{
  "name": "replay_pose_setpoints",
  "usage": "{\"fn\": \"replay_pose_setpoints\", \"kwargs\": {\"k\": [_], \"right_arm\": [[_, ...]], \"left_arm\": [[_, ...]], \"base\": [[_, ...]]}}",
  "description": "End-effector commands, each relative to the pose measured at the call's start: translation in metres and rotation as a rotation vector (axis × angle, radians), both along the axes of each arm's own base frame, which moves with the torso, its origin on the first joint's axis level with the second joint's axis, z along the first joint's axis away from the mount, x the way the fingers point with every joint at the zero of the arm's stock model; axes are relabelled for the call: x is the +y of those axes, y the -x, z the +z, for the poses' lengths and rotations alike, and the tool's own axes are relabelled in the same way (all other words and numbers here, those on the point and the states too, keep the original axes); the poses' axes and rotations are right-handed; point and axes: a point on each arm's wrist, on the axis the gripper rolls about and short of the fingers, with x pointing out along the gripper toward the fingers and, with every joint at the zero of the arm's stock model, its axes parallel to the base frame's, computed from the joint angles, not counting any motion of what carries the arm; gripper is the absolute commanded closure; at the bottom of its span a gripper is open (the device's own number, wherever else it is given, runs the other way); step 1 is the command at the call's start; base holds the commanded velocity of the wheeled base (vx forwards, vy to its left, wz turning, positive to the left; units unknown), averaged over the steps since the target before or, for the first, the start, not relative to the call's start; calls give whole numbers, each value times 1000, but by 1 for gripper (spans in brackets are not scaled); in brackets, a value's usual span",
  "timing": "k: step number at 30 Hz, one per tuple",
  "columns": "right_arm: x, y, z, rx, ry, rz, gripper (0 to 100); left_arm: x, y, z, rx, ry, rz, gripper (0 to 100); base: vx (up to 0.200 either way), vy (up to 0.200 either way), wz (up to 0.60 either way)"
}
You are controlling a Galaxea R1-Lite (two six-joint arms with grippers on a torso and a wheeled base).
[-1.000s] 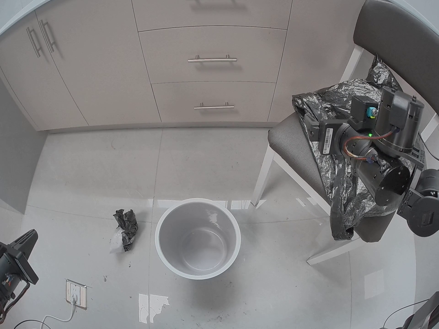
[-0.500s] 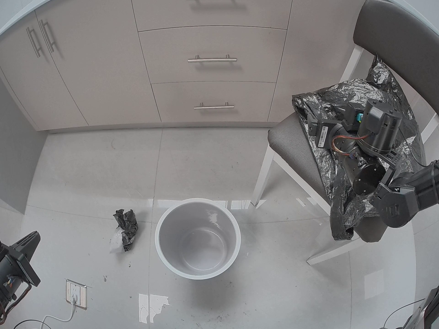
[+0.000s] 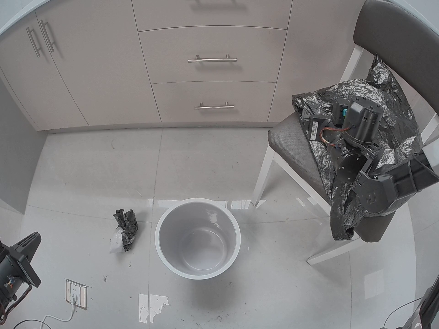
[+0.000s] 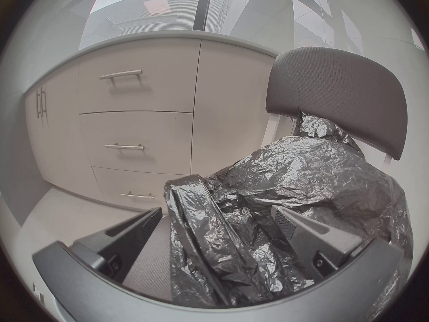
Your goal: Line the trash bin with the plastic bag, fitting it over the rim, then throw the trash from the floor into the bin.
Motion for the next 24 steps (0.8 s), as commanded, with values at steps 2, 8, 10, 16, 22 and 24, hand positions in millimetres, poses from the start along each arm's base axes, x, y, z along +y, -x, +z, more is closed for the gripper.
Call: {"fn": "replay_pose_setpoints", "kwargs": {"k": [2, 8, 10, 16, 22, 24], "right_arm": [[2, -12, -13, 24, 19, -12, 0], [-6, -25, -15, 24, 45, -49, 0], [-7, -28, -15, 21, 46, -56, 0], [-7, -34, -9, -6, 33, -72, 0], [-9, -33, -5, -11, 27, -88, 0], [-11, -31, -3, -6, 38, -143, 0]], "left_arm": [[0, 0, -1, 5, 0, -3, 100], [0, 0, -3, 9, 0, -3, 100], [0, 0, -3, 9, 0, -3, 100], [0, 0, -3, 9, 0, -4, 100], [0, 1, -2, 5, -1, -6, 100], [0, 1, -2, 2, 0, -4, 100]], "base": [[0, 0, 0], [0, 0, 0], [0, 0, 0], [0, 0, 0], [0, 0, 0], [0, 0, 0]]}}
